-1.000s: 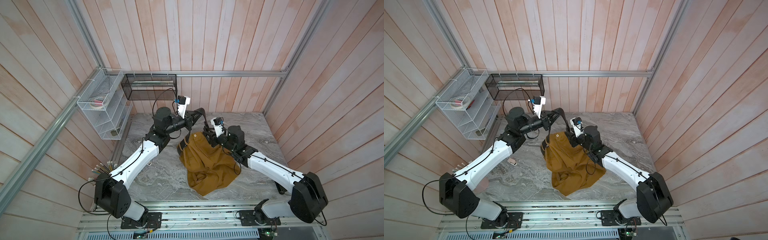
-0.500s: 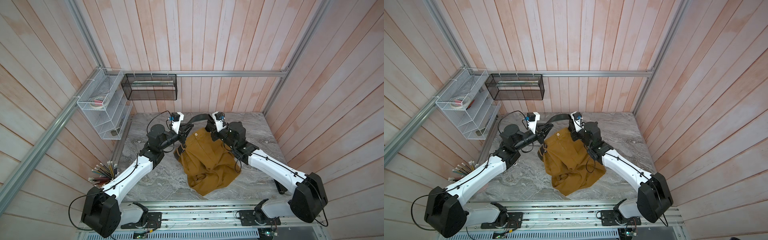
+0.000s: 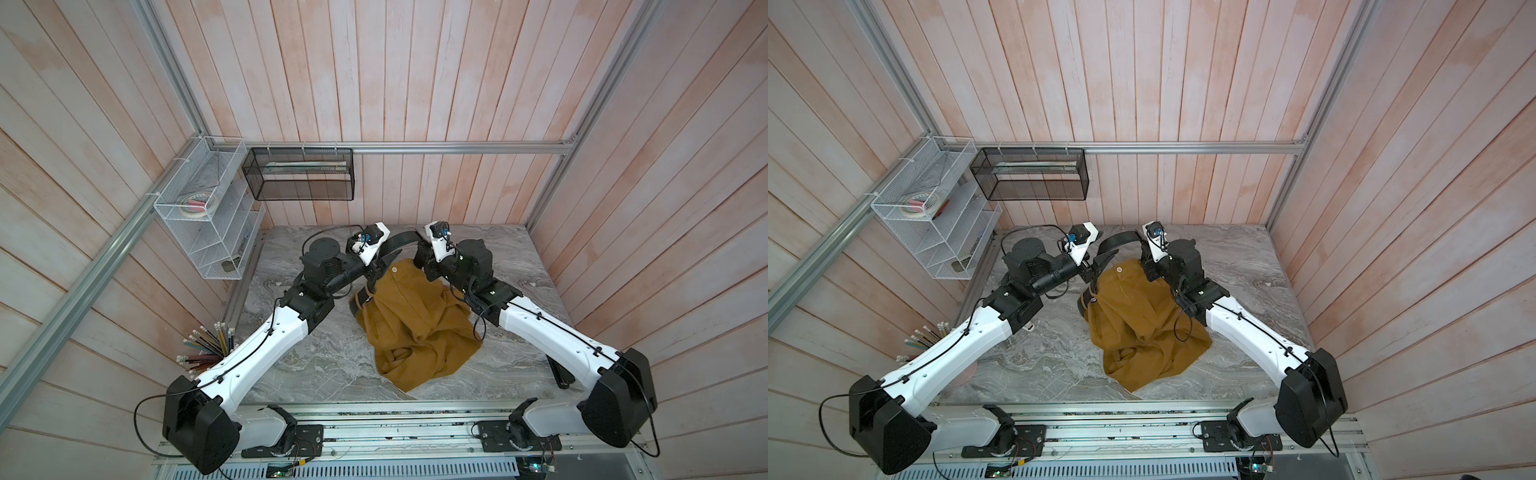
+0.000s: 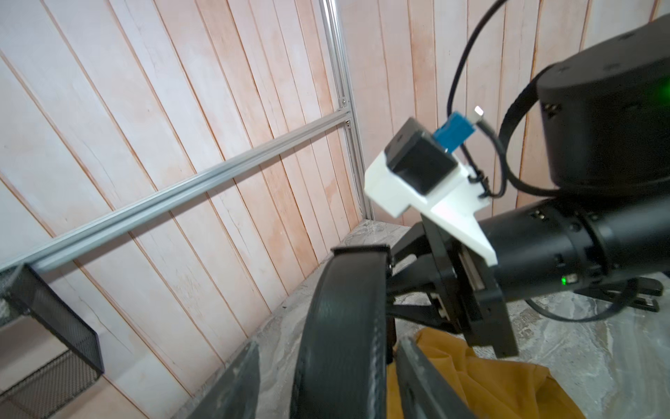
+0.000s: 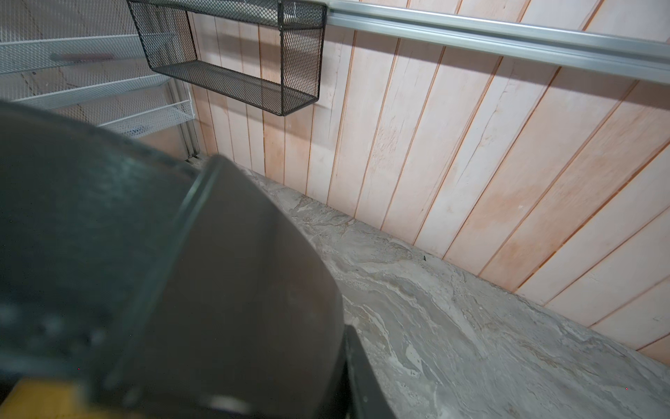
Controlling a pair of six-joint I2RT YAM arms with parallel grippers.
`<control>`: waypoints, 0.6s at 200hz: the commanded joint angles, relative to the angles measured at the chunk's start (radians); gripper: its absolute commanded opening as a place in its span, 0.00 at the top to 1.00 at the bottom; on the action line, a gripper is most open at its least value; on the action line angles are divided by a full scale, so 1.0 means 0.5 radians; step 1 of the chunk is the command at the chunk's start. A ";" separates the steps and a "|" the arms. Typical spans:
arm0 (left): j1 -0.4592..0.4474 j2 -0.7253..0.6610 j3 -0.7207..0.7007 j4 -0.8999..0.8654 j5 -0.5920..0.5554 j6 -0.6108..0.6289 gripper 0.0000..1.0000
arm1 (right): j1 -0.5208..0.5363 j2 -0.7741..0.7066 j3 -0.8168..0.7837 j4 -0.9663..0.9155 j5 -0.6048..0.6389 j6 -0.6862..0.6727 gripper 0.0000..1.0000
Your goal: Remove the belt from the trousers
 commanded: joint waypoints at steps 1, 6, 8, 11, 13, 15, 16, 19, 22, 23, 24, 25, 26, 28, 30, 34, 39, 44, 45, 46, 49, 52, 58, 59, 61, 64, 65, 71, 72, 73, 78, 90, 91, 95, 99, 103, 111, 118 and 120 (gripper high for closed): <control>-0.052 0.115 0.110 -0.237 -0.079 0.190 0.38 | -0.004 -0.050 0.042 -0.032 -0.007 0.043 1.00; -0.064 0.135 0.129 -0.246 -0.075 0.189 0.38 | -0.004 -0.051 0.039 -0.040 -0.010 0.044 1.00; -0.069 0.143 0.136 -0.248 -0.073 0.190 0.38 | -0.006 -0.052 0.037 -0.043 -0.009 0.046 1.00; -0.073 0.155 0.144 -0.253 -0.071 0.190 0.38 | -0.004 -0.056 0.037 -0.049 -0.011 0.048 1.00; -0.076 0.161 0.154 -0.256 -0.070 0.191 0.38 | -0.003 -0.057 0.034 -0.051 -0.014 0.049 1.00; -0.079 0.167 0.159 -0.259 -0.068 0.191 0.38 | -0.004 -0.057 0.033 -0.053 -0.017 0.051 1.00; -0.080 0.171 0.165 -0.259 -0.067 0.191 0.38 | -0.003 -0.057 0.033 -0.054 -0.019 0.052 1.00; -0.086 0.181 0.172 -0.260 -0.064 0.191 0.38 | -0.006 -0.061 0.032 -0.059 -0.025 0.054 1.00; -0.090 0.190 0.181 -0.262 -0.063 0.190 0.39 | -0.005 -0.062 0.024 -0.063 -0.029 0.055 1.00; -0.092 0.192 0.185 -0.262 -0.063 0.191 0.39 | -0.006 -0.063 0.024 -0.065 -0.031 0.055 1.00; -0.093 0.196 0.189 -0.261 -0.064 0.191 0.39 | -0.004 -0.063 0.024 -0.066 -0.032 0.056 1.00; -0.093 0.199 0.191 -0.262 -0.062 0.191 0.39 | -0.005 -0.063 0.024 -0.068 -0.034 0.057 1.00; -0.095 0.201 0.193 -0.264 -0.061 0.191 0.39 | -0.006 -0.063 0.024 -0.069 -0.038 0.058 1.00; -0.098 0.207 0.199 -0.265 -0.061 0.189 0.40 | -0.005 -0.063 0.021 -0.071 -0.042 0.060 1.00; -0.099 0.209 0.203 -0.266 -0.060 0.186 0.40 | -0.004 -0.065 0.020 -0.072 -0.044 0.061 1.00; -0.100 0.218 0.215 -0.266 -0.055 0.177 0.42 | -0.006 -0.067 0.016 -0.078 -0.055 0.065 1.00; -0.103 0.230 0.227 -0.264 -0.043 0.166 0.45 | -0.006 -0.066 0.013 -0.083 -0.066 0.072 1.00; -0.103 0.237 0.239 -0.266 -0.028 0.153 0.48 | -0.007 -0.069 0.004 -0.087 -0.079 0.078 1.00; -0.103 0.237 0.240 -0.266 -0.027 0.151 0.50 | -0.006 -0.069 0.003 -0.087 -0.082 0.079 1.00; -0.103 0.238 0.242 -0.266 -0.026 0.149 0.50 | -0.006 -0.069 0.001 -0.086 -0.086 0.081 1.00; -0.103 0.242 0.248 -0.266 -0.019 0.145 0.53 | -0.007 -0.069 -0.003 -0.085 -0.097 0.087 1.00; -0.105 0.244 0.252 -0.269 -0.013 0.140 0.56 | -0.010 -0.072 -0.008 -0.084 -0.108 0.092 1.00; -0.106 0.249 0.262 -0.267 -0.009 0.130 0.64 | -0.010 -0.075 -0.021 -0.079 -0.127 0.103 1.00; -0.106 0.249 0.262 -0.266 -0.009 0.127 0.65 | -0.010 -0.075 -0.025 -0.077 -0.132 0.104 1.00; -0.106 0.247 0.263 -0.262 -0.011 0.123 0.68 | -0.011 -0.075 -0.029 -0.074 -0.141 0.108 1.00; -0.106 0.246 0.264 -0.258 -0.009 0.113 0.72 | -0.012 -0.075 -0.033 -0.071 -0.156 0.112 1.00; -0.106 0.243 0.263 -0.256 -0.009 0.109 0.74 | -0.014 -0.075 -0.037 -0.071 -0.159 0.113 1.00; -0.108 0.235 0.262 -0.240 -0.011 0.088 0.82 | -0.017 -0.071 -0.043 -0.070 -0.189 0.126 1.00; -0.108 0.234 0.261 -0.238 -0.010 0.086 0.83 | -0.019 -0.070 -0.044 -0.070 -0.194 0.128 1.00; -0.107 0.231 0.259 -0.235 -0.008 0.083 0.85 | -0.020 -0.070 -0.045 -0.070 -0.199 0.130 1.00; -0.106 0.222 0.255 -0.214 -0.006 0.070 0.92 | -0.027 -0.064 -0.053 -0.072 -0.225 0.142 1.00; -0.106 0.194 0.240 -0.179 -0.005 0.040 1.00 | -0.046 -0.047 -0.070 -0.073 -0.334 0.175 1.00; -0.106 0.192 0.239 -0.176 -0.004 0.039 1.00 | -0.051 -0.046 -0.072 -0.073 -0.346 0.179 1.00; -0.106 0.187 0.236 -0.176 -0.006 0.034 1.00 | -0.060 -0.040 -0.078 -0.073 -0.392 0.194 1.00; -0.106 0.180 0.238 -0.180 -0.007 0.032 1.00 | -0.071 -0.036 -0.090 -0.070 -0.434 0.210 1.00; -0.106 0.178 0.245 -0.192 -0.012 0.029 1.00 | -0.082 -0.036 -0.101 -0.064 -0.476 0.239 0.96; -0.106 0.183 0.263 -0.235 -0.021 0.031 1.00 | -0.097 -0.044 -0.128 -0.055 -0.536 0.275 0.83; -0.106 0.189 0.282 -0.287 -0.033 0.036 1.00 | -0.106 -0.063 -0.150 -0.051 -0.559 0.304 0.73; -0.107 0.194 0.290 -0.302 -0.036 0.037 1.00 | -0.108 -0.072 -0.155 -0.051 -0.560 0.310 0.71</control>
